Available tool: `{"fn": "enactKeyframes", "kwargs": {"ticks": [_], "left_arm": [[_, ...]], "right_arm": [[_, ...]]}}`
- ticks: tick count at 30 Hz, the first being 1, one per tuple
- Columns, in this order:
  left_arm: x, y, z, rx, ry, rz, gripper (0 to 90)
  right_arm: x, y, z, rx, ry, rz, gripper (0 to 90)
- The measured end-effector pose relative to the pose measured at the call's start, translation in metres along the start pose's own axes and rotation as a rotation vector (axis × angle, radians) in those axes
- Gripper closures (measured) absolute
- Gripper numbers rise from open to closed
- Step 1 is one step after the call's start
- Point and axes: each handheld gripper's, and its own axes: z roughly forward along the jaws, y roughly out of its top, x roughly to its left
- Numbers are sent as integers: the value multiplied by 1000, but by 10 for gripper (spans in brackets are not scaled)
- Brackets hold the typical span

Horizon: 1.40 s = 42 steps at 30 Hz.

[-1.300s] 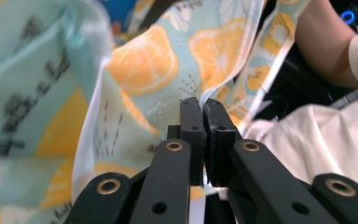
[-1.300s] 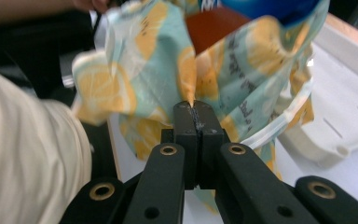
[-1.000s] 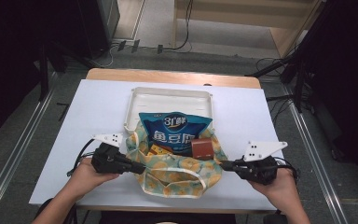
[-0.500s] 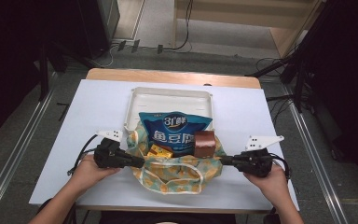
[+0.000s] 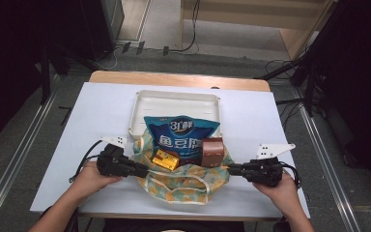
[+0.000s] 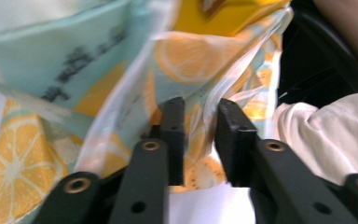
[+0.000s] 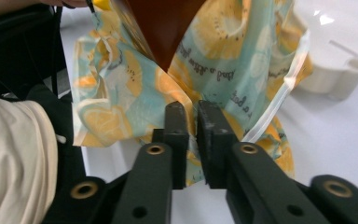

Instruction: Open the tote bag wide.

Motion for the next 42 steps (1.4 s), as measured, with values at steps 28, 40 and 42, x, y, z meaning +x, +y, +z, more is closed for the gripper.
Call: {"fn": "enactKeyframes", "kwargs": {"ticks": [28, 40, 42], "left_arm": [[0, 65, -53, -151, 158, 38, 485], [15, 75, -31, -92, 222, 25, 418], [20, 73, -27, -87, 233, 25, 442]], "right_arm": [[-19, 58, -19, -133, -138, 25, 645], [-28, 76, 14, -112, -103, 37, 570], [-29, 76, 21, -93, -102, 42, 570]]}}
